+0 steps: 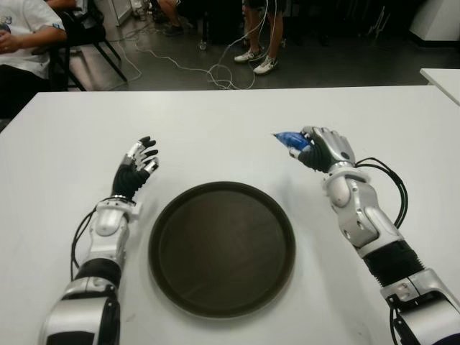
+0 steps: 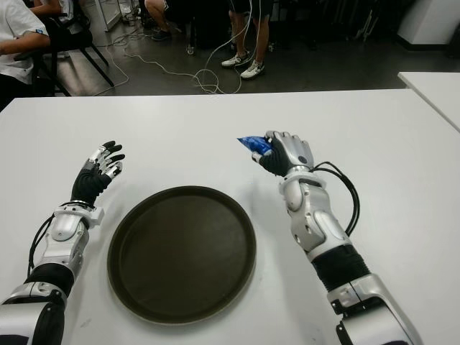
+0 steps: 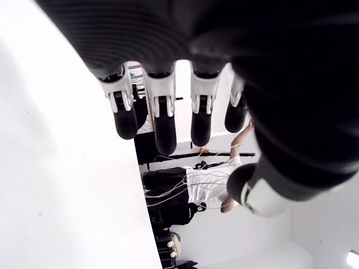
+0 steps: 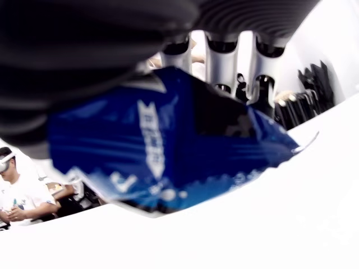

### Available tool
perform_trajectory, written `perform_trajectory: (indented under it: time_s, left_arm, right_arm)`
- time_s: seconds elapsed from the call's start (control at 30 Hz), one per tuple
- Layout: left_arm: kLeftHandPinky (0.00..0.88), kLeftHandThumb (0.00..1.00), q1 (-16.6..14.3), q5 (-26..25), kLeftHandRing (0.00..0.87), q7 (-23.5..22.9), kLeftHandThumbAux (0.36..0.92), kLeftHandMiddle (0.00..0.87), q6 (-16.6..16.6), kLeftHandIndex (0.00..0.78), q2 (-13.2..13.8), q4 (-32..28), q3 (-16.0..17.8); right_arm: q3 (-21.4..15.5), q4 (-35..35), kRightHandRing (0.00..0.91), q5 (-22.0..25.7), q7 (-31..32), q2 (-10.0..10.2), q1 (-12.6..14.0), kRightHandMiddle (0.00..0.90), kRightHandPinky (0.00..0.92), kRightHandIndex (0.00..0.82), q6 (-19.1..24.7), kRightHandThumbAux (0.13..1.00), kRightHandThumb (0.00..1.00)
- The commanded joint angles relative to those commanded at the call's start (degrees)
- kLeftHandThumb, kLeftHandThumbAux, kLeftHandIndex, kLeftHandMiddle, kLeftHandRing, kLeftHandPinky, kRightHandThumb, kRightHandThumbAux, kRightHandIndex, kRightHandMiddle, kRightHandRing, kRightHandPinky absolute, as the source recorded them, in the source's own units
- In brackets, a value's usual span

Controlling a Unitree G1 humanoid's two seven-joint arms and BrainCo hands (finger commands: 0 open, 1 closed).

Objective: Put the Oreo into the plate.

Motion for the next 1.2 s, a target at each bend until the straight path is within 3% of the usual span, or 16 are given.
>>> perform_trajectory:
  time_s: [0.3, 0.63, 0.9, 1.2]
  left_arm:
    - [0.147, 0.139, -0.2, -0.8, 0.145, -1.1, 0.677, 0.155, 0.1, 0.081, -0.1, 0.2, 0.3]
    - [0.125, 0.136, -0.3, -0.7, 0.151, -0.7, 0.694, 0.161, 0.1, 0.080, -0.4, 0.2, 0.2]
    - [0.128, 0.130, -0.2, -0.7, 0.149, -0.4, 0.679, 0.161, -0.5, 0.089, -0.6, 0.1, 0.1]
    - [0.119, 0.142, -0.5, -0.8, 0.141, -0.5, 0.681, 0.159, 0.5, 0.086, -0.7, -0.2, -0.1]
  right_arm:
    - [2.5, 3.6, 0.633, -0.2, -2.3, 2.9, -1.3, 0.624, 0.623, 0.424, -2.0, 0.736, 0.692]
    - [7.4, 5.6, 0.469, -1.5, -4.4, 7.3, -0.2, 0.478, 0.495, 0.417, -3.5, 0.739, 0.691]
    - [10.7, 5.2, 0.433, -2.4, -2.4, 8.9, 1.2, 0.438, 0.488, 0.413, -4.9, 0.741, 0.691]
    - [13.4, 6.6, 0.425, -2.3, -0.1, 8.8, 1.2, 0.429, 0.484, 0.412, -8.8, 0.740, 0.693]
